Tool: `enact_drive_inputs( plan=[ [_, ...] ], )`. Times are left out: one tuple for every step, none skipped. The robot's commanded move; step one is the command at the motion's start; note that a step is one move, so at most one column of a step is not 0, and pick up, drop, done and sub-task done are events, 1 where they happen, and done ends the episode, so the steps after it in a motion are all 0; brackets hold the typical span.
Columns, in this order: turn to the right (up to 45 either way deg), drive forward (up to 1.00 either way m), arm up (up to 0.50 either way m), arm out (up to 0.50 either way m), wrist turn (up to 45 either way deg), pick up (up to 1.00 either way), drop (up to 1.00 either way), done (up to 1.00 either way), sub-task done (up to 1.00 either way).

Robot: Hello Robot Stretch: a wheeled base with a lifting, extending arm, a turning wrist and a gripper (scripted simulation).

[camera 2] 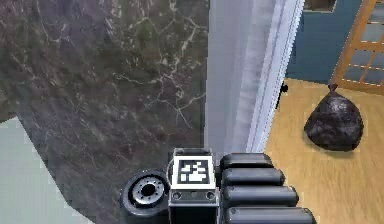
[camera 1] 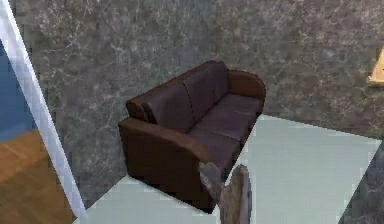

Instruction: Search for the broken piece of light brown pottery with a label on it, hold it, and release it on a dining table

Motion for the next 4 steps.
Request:
enact_drive_inputs(
  plan=[
    [3.0, 0.0, 0.0, 0.0, 0.0, 0.0, 0.0, 0.0, 0.0],
    [0.0, 0.2, 0.0, 0.0, 0.0, 0.0, 0.0, 0.0, 0.0],
    [27.0, 0.0, 0.0, 0.0, 0.0, 0.0, 0.0, 0.0, 0.0],
    [0.0, 1.0, 0.0, 0.0, 0.0, 0.0, 0.0, 0.0, 0.0]
  ],
)
